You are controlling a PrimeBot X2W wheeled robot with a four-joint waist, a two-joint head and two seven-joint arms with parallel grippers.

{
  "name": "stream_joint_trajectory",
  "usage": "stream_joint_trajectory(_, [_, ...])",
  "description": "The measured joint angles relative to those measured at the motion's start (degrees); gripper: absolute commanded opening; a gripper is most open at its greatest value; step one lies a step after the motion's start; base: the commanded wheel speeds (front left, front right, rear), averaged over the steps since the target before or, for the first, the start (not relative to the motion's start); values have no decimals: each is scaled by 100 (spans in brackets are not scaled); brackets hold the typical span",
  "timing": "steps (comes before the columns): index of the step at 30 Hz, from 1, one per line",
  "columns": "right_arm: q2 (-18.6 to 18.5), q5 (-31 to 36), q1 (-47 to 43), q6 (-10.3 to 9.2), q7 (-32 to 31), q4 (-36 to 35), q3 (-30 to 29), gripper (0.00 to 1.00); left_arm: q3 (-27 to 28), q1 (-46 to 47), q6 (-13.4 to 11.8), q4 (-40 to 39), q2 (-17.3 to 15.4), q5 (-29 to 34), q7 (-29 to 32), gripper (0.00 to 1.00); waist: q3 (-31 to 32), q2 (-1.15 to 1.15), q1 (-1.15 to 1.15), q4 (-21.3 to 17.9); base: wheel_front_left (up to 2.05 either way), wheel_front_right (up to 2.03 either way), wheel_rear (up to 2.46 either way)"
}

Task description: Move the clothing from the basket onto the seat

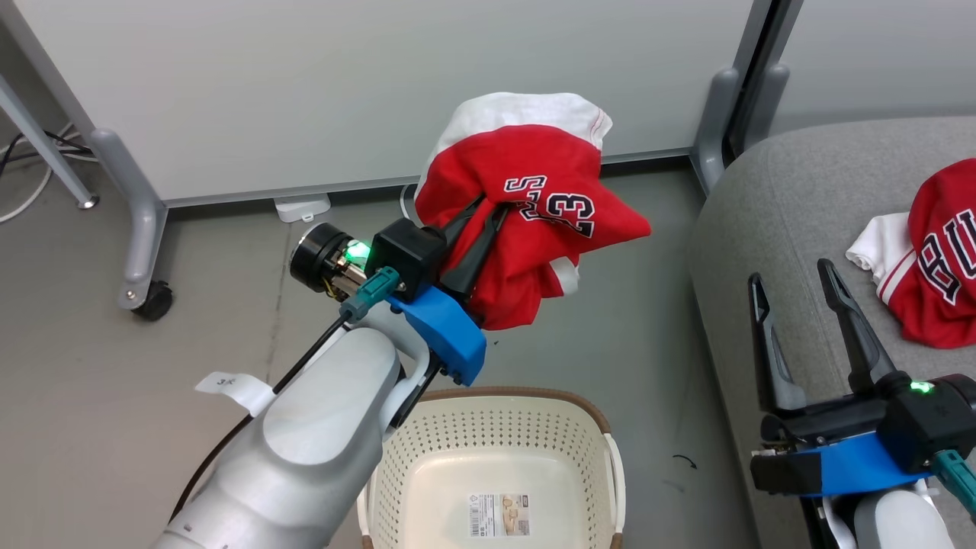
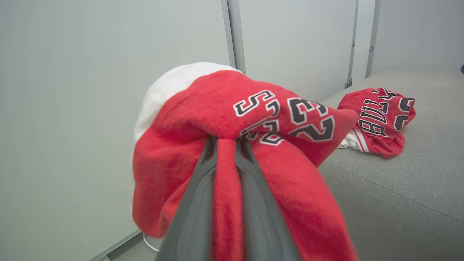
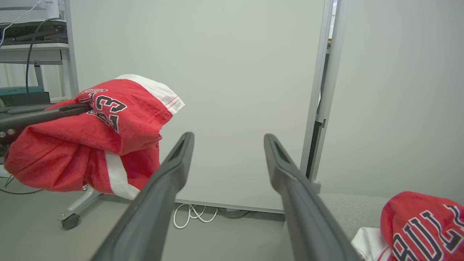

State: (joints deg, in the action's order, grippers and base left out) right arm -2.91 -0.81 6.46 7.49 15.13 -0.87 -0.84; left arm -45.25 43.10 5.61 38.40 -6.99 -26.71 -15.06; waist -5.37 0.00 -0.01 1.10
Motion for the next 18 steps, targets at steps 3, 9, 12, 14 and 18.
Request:
stream_joint_trajectory(3, [0,-32,-85,-1,0,8,3,100,1,-77,2,-219,-1,43,0,0,108,0,0,37,0,0,0])
stream_joint_trajectory(9, [0,-79,-194,0,0,16,55,100,-52,-185,-2,-501,-25,58,10,0,221,0,0,92,0,0,0])
stream_joint_trajectory(12, [0,-77,-207,0,0,15,140,100,-81,-190,-23,-679,-69,58,66,0,208,0,0,117,0,0,0])
stream_joint_trajectory(14, [0,-35,-205,0,0,15,233,100,-92,-192,-49,-759,-102,58,89,0,194,0,0,124,0,0,0])
stream_joint_trajectory(18, [-86,93,-70,-1,-1,111,635,100,-132,-193,-77,-896,-149,65,136,0,128,0,1,134,0,0,0])
